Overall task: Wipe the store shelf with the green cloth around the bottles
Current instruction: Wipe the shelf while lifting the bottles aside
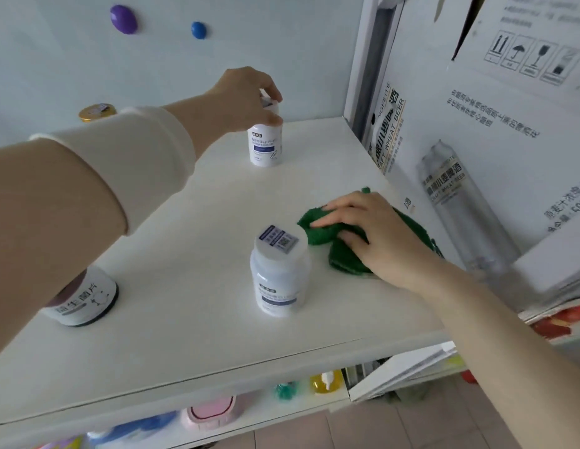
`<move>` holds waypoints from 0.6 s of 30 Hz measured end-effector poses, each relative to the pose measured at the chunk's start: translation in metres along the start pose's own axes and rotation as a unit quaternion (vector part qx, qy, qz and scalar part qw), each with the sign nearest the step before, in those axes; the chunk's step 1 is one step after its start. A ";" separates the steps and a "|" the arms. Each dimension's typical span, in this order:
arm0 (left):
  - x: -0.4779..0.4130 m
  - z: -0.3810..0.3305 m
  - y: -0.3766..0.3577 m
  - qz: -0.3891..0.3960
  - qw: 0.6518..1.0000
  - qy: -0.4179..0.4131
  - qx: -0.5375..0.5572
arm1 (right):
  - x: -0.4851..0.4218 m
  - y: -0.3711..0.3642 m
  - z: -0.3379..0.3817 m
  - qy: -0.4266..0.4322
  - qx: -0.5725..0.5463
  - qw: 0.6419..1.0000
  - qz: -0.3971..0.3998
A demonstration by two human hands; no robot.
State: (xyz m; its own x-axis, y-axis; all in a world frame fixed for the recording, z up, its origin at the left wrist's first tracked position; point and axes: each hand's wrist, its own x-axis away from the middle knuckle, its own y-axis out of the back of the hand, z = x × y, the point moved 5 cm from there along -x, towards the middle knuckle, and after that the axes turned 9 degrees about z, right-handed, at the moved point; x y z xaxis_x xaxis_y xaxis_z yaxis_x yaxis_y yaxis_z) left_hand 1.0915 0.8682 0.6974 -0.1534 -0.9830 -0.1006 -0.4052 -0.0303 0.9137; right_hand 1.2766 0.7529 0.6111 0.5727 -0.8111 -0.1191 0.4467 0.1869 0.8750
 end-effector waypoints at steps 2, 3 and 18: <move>0.001 -0.007 -0.003 -0.005 1.000 0.008 -0.004 | 0.041 0.000 0.009 0.010 -0.004 1.000 0.009; 0.001 -0.010 -0.005 -0.007 1.000 0.012 -0.009 | 0.059 0.000 0.013 0.013 -0.006 1.000 0.014; 0.194 -0.075 -0.006 0.057 0.970 -0.114 0.208 | 0.149 -0.007 0.049 0.028 0.061 0.995 -0.080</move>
State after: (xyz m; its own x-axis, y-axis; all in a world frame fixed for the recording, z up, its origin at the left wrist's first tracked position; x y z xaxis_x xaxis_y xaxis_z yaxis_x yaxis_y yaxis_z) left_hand 1.1314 0.6643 0.7017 -0.3954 -0.9083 -0.1363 -0.6952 0.1990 0.6907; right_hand 1.3252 0.6034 0.6102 0.5397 -0.7924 -0.2843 0.4498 -0.0140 0.8930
